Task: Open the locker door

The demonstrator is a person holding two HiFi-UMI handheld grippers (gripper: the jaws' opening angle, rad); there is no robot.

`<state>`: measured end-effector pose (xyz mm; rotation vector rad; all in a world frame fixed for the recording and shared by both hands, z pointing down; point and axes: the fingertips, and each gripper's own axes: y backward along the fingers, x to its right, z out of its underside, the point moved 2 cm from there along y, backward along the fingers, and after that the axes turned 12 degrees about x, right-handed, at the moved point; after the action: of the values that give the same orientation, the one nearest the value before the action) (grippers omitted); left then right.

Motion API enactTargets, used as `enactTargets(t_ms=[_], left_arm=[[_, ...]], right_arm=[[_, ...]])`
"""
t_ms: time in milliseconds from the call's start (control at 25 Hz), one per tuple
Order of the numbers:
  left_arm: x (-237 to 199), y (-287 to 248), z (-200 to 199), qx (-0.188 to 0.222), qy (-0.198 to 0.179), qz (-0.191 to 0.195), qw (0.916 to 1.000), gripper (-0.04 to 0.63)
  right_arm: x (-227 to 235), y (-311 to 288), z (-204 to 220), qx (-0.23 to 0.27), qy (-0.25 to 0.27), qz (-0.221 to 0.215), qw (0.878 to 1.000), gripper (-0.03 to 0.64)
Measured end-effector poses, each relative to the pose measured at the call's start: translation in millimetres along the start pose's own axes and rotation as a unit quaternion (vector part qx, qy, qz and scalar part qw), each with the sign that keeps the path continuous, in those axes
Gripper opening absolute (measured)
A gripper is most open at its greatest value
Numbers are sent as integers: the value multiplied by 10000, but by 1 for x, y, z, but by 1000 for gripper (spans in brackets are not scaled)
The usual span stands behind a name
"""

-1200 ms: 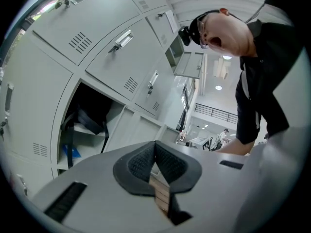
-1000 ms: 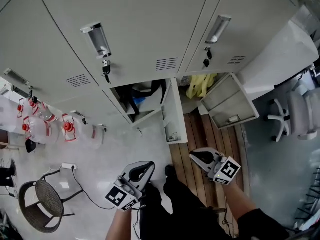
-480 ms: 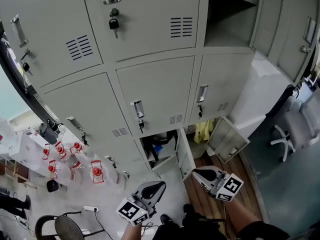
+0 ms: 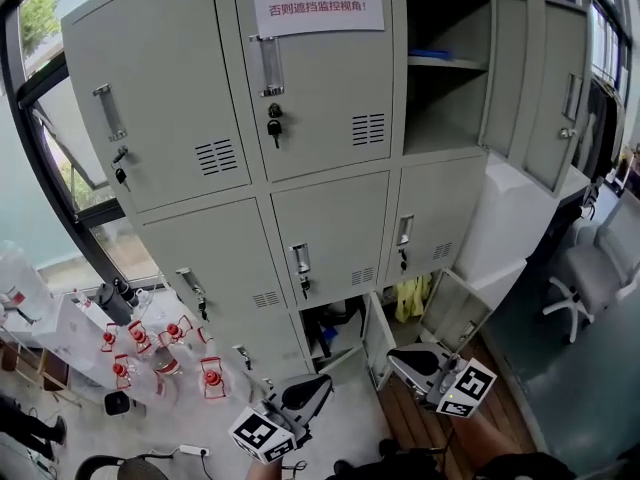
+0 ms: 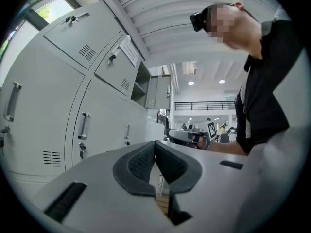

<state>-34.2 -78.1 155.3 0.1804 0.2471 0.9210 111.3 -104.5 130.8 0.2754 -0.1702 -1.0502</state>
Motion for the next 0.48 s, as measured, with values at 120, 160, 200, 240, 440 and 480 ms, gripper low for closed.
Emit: enactTargets(t_ms=[120,160,200,240,440,480], left_arm=[[5,6,-12,146,-19,52,9999,11],[6,7,-14,203,-2,64,9998,11],[8,9,-14,239,19,77,9997,11],[10,10,-13,251,33,88,9996,11],[28,17,-20,257,-73,98,9996,11],[34,18,-24,263,-123,95,9995,11]], right_arm=[[-15,1,-5,31,-16,63,10000,12],[-18,1,-5,53,-47,90,9999,11],[-21,2,-6,74,-92,111,9999,11],[-25,4,-6,93,-139,120,9998,11],[-45,17,-16,101,-127,-11,9999,11],[-48,22,-20,114,-124,-29,9999,12]])
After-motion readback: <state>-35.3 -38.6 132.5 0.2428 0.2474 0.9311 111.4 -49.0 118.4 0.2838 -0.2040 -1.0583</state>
